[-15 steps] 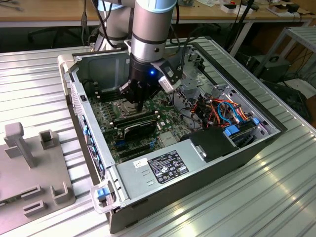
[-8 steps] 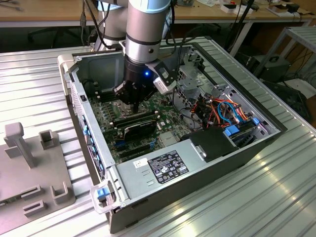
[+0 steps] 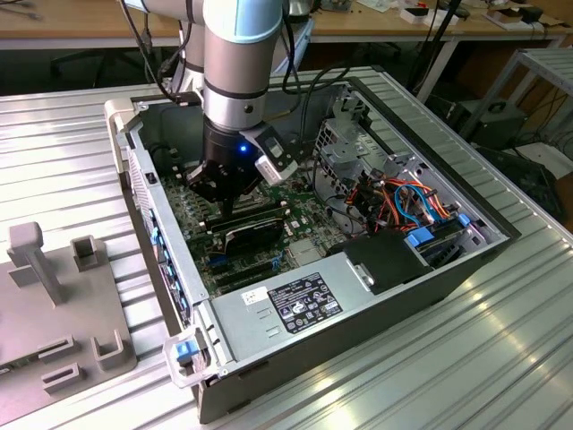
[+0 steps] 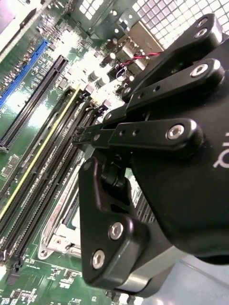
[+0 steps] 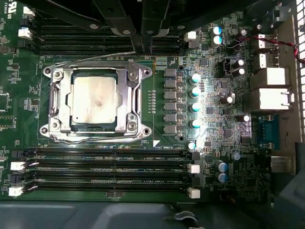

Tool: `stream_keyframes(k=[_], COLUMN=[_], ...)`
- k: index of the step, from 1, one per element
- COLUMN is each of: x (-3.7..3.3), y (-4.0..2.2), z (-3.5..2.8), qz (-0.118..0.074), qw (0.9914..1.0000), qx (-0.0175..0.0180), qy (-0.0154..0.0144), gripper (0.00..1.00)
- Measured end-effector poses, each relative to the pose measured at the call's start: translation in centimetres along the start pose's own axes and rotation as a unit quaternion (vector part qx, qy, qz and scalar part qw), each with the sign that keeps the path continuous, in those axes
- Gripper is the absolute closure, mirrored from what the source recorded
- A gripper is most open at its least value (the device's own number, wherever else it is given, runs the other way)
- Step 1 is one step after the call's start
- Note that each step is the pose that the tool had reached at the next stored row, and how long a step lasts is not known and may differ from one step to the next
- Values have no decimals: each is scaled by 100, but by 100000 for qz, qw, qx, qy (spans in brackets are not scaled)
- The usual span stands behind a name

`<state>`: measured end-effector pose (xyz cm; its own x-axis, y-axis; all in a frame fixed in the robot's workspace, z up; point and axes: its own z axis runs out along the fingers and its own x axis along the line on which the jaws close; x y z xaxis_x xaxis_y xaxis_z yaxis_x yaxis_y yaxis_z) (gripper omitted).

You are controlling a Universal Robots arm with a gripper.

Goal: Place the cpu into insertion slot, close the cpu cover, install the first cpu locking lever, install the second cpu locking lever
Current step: 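Install the second cpu locking lever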

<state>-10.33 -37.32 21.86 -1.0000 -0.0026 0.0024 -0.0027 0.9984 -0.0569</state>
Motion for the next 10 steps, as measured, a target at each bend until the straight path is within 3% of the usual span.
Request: stream_keyframes(k=[10], x=[-1], y=[66], z=[63], qz=[-9], qw=[100000], qx=[4], qy=[1], gripper=[89])
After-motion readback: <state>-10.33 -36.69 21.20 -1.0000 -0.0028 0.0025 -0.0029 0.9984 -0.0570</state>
